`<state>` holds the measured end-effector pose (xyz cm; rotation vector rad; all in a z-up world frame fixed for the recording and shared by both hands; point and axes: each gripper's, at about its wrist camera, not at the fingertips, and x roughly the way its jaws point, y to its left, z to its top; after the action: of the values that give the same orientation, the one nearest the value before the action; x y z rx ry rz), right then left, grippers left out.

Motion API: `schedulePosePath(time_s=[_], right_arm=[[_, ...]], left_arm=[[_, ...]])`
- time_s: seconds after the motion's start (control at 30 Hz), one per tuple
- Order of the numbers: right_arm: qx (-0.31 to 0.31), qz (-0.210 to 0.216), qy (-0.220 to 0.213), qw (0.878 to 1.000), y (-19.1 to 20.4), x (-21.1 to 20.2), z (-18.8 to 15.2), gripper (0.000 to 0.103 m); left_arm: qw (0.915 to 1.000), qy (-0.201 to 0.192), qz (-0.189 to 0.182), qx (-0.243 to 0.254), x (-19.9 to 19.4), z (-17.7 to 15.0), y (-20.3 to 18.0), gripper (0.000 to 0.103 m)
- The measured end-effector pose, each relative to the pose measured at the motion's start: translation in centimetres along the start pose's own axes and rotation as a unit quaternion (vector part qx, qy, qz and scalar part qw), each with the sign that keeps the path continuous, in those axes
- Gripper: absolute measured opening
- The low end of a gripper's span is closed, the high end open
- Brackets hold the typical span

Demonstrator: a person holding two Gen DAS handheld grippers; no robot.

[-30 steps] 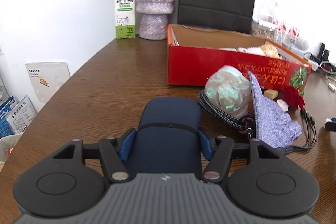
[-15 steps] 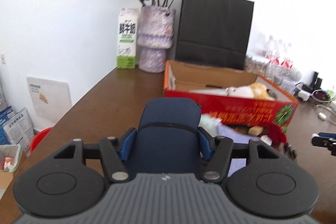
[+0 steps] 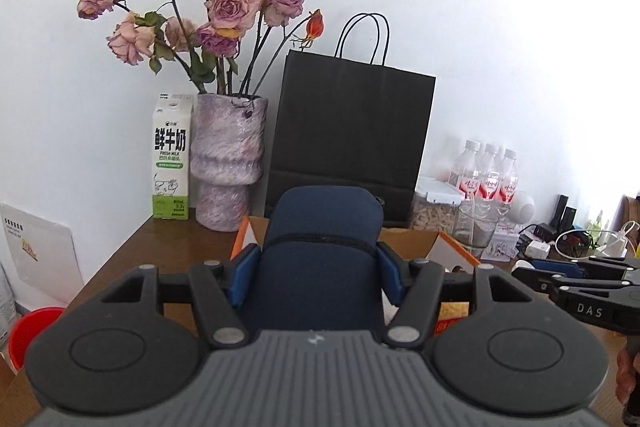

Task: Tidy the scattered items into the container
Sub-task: 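Carry the cap and pouch over the box and open the right tool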

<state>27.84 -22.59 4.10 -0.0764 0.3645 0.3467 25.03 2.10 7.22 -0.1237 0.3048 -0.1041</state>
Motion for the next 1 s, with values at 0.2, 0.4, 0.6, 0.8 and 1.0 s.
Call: schedulePosePath(time_s=[0.2,0.4,0.6,0.8,1.0], right_arm=[[0.0,0.003,-0.015,1.0,-0.2,3.6,2.6,0.028],[0.009,-0.007,-0.002,1.0,-1.1,8.4,3.8,0.028],[0.026,-0.004,0.01,1.0,-2.3,13.2,4.4,0.028],[0.059,0.003,0.049,0.997,-3.7,17.0,3.4,0.028],[0.045,0.001,0.072,0.996,-3.1,17.9,2.2,0.028]], left_arm=[[1.0,-0.008,-0.005,0.001,4.1,1.7,-0.3,0.062],[0.9995,0.007,-0.015,-0.026,8.9,2.2,-0.3,0.062],[0.9989,0.018,0.006,-0.042,13.3,2.1,0.2,0.062],[0.9968,0.055,0.047,-0.033,16.7,1.0,1.1,0.062],[0.9936,0.098,0.048,-0.027,17.9,-0.6,1.3,0.062]])
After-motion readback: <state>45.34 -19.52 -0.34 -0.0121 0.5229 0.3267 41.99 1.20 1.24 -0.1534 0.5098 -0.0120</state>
